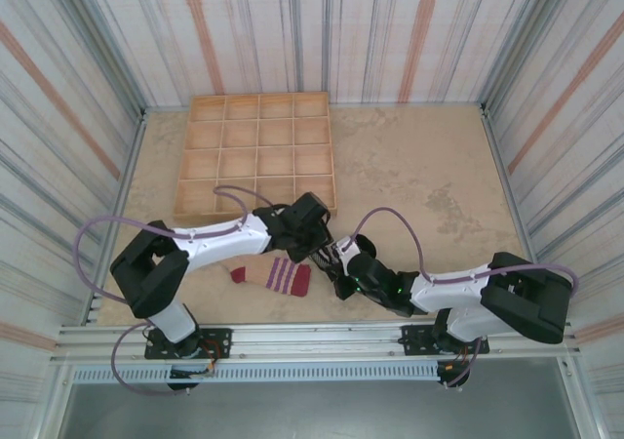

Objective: Roll the socks

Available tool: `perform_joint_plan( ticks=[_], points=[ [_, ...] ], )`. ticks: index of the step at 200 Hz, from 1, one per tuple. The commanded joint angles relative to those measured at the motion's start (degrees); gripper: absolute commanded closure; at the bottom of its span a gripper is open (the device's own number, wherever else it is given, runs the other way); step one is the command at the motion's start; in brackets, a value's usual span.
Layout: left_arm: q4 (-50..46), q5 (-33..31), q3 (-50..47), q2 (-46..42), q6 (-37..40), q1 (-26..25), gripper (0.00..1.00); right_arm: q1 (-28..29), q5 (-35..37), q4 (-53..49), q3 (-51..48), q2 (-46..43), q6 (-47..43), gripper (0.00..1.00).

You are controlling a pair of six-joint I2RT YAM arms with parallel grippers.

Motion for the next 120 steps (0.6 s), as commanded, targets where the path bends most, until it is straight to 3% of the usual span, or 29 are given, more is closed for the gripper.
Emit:
perform_joint_plan(
  ticks=[1,51,120],
  points=[
    [-3.66,4.99,3.41,1.21,15.76,1.77,0.33,-1.0,-5.82,-6.98,-3.07,2.18,1.93,1.0],
    [-4.55,18.72,8.02,8.83,35.08,5.77,0.43,-2.57,-7.97,-6.3,-3.53,2.46,2.16,1.0],
    [-10.04,23.64,17.3,18.89,48.13,6.95,0.54,-3.55,-9.67,-6.02,-3.21,3.06,2.13,1.0]
  ],
)
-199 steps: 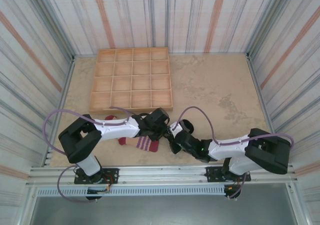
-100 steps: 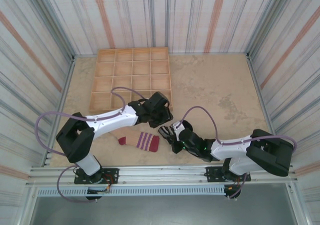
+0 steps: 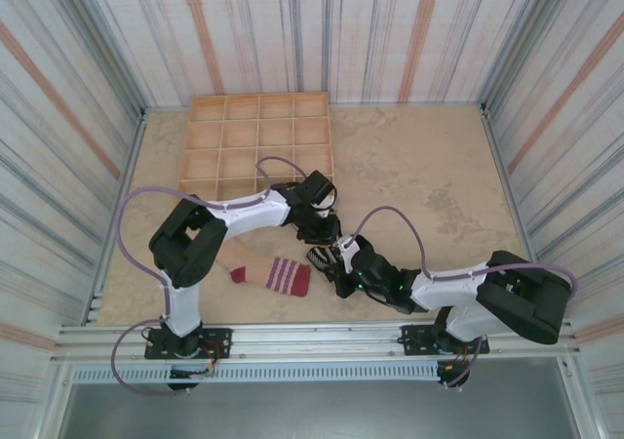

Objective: Roll the socks

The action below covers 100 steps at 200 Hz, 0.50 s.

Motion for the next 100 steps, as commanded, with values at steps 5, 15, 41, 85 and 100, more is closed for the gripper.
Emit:
perform_joint_plan(
  ticks=[5,15,41,85,100],
  points=[
    [-5.88,2.88,5.04,3.11,9.02,0.73,0.55,-0.33,-2.55,-9.17,-2.41,2.03,1.86,1.0],
    [-7.34,2.52,6.22,4.28,10.12,0.8,0.56,-0.29,-2.45,-9.28,-2.46,1.91,1.86,1.0],
    [-11.17,0.93,8.54,6.48,12.22,0.91,0.57,-0.38,-2.43,-9.38,-2.53,1.64,1.81,1.0],
    [-13.55,0.63,9.34,8.36,13.77,0.82,0.58,-0.45,-2.42,-9.26,-2.44,1.85,1.85,1.0],
    [-13.55,2.26,9.37,9.13,13.74,0.75,0.58,-0.46,-2.39,-9.23,-2.32,2.22,1.76,1.0]
  ],
)
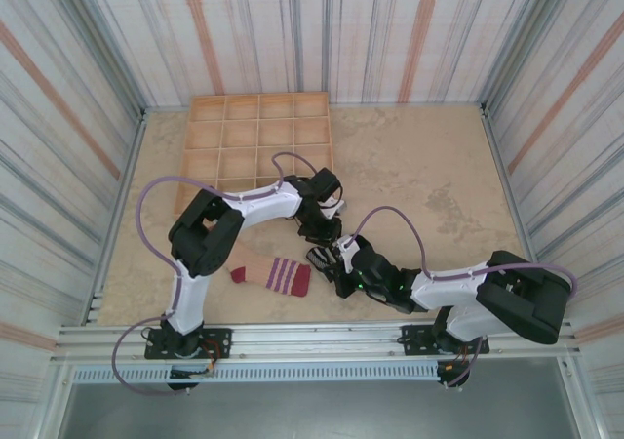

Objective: Roll the socks

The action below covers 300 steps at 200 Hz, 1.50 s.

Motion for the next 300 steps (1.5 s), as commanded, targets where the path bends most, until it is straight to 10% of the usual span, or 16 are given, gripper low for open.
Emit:
perform_joint_plan(
  ticks=[1,32,101,300],
  points=[
    [-3.26,1.54,1.15,2.03,2.26,0.35,0.58,-0.2,-1.85,-9.25,-2.32,2.22,1.76,1.0],
    [-3.34,3.18,1.04,4.41,1.88,0.34,0.6,-0.19,-2.01,-9.14,-2.33,2.53,1.7,1.0],
    [-0.86,-1.04,-0.4,3.83,-3.48,2.65,1.0,-1.4,-3.1,-11.11,-1.77,1.35,2.44,1.0],
    [5.65,-9.34,-9.97,-2.52,-11.37,7.9,1.0,-25.21,-35.7,-7.0,3.58,16.39,9.15,1.0]
  ],
)
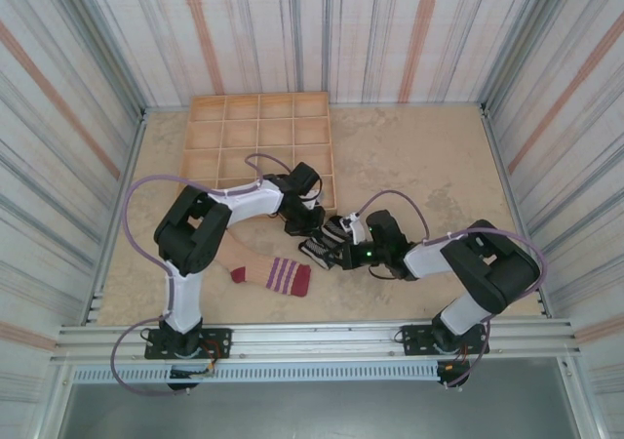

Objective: Roll the socks

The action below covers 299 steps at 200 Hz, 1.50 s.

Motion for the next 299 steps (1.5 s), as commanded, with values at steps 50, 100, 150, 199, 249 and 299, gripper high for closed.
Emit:
perform_joint_plan(
  ticks=[50,100,150,199,249,299],
  points=[
    [-2.63,-8.38,-2.85,-0.01,-1.58,1.19,0.95,-4.53,0.58,-22.16,1.67,3.49,2.32,1.0],
    [-3.13,-8.76,-3.32,-2.61,-2.5,1.1,0.61,-6.13,0.0,-28.58,5.48,8.71,3.02,1.0],
    [-4.04,-10.0,-4.83,-10.01,-4.05,1.1,0.49,-8.0,-0.13,-28.98,4.05,7.76,4.82,1.0],
    [-4.74,-12.21,-6.97,-17.67,-7.29,-2.06,0.27,-8.94,-0.08,-31.55,5.21,8.77,6.39,1.0],
    [5.84,-15.0,-17.24,-25.15,-16.47,-7.07,0.33,-9.11,2.08,-35.89,7.11,8.68,11.15,1.0],
    [14.28,-16.1,-22.57,-26.26,-23.1,-9.44,0.43,-9.11,2.88,-39.45,9.59,8.29,12.16,1.0]
  ],
)
